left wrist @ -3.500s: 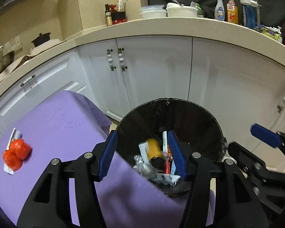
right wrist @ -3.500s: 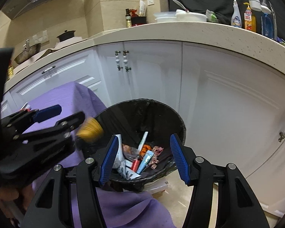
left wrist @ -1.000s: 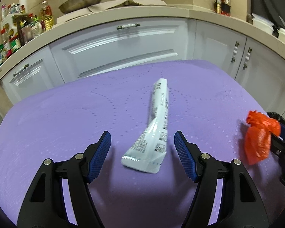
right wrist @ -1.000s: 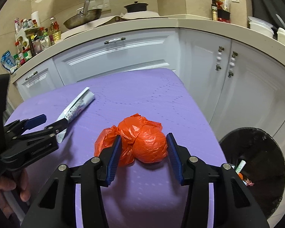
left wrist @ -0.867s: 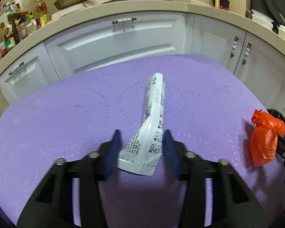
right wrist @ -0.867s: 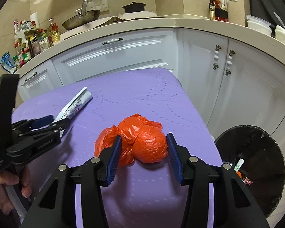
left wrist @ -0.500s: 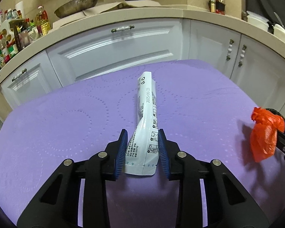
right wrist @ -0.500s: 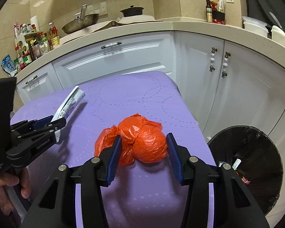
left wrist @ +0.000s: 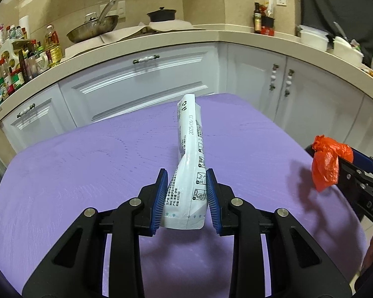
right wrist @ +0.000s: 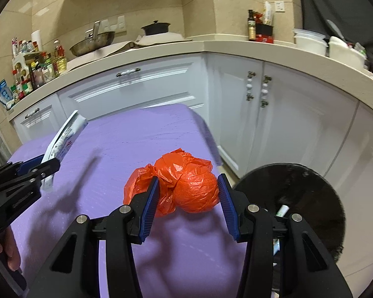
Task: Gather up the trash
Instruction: 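Carry the orange bags and white wrapper over the bin and open both tools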
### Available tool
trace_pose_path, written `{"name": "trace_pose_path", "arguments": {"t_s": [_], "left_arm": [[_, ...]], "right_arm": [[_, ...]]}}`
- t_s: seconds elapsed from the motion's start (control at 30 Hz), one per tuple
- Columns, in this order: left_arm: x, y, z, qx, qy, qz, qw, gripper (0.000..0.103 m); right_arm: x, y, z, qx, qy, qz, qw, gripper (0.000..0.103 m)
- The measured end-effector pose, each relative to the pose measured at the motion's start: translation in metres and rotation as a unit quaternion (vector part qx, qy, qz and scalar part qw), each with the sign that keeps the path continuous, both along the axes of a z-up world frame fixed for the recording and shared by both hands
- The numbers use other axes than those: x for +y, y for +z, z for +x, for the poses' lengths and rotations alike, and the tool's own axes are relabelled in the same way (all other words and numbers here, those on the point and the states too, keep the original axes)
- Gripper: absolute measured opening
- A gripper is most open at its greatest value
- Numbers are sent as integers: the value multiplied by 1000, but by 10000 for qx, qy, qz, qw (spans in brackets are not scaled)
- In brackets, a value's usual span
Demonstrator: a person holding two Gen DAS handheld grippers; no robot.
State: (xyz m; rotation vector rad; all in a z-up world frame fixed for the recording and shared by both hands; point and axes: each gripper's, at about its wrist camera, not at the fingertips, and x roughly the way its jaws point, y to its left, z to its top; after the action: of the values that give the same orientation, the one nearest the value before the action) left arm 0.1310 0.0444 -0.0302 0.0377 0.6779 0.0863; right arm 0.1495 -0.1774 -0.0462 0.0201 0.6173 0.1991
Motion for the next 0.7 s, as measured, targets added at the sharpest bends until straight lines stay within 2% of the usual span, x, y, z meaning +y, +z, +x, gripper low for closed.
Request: {"name": "trace_pose_path", "arguments": {"t_s": [0.37,0.7], "left_arm": [[-65,10,-26,-92,-683,-40,9976,30],[-148,2,-21,-62,-1505,117,9885,30]], "right_arm": [[-63,7,-29,-165,-682,-1,9975,47],[-128,0,-42,-102,-1344,69,9908,47]]}}
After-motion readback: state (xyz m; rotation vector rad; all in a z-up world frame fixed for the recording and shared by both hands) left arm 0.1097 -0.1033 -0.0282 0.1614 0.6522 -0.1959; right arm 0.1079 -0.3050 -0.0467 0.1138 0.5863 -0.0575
